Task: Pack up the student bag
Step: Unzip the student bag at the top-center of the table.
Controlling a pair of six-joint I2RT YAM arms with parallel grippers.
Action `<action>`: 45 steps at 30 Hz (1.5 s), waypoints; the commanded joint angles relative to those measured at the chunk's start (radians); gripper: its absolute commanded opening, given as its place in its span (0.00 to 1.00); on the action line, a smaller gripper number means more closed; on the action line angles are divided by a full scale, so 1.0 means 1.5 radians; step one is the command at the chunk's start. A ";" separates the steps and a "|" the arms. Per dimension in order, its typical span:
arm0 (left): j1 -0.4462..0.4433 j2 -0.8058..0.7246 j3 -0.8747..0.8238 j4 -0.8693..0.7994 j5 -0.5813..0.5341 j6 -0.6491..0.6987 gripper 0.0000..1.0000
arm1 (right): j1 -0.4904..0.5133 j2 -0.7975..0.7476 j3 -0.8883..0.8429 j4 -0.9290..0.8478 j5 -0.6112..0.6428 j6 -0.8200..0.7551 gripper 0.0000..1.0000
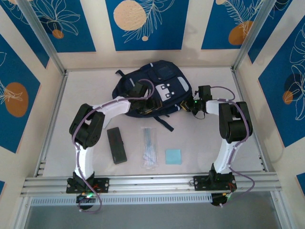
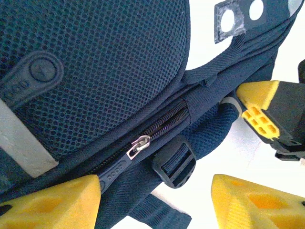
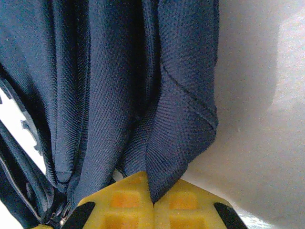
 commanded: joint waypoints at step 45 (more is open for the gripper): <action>-0.011 0.067 0.034 0.070 -0.077 0.184 0.39 | 0.023 0.010 -0.019 -0.026 -0.086 -0.008 0.00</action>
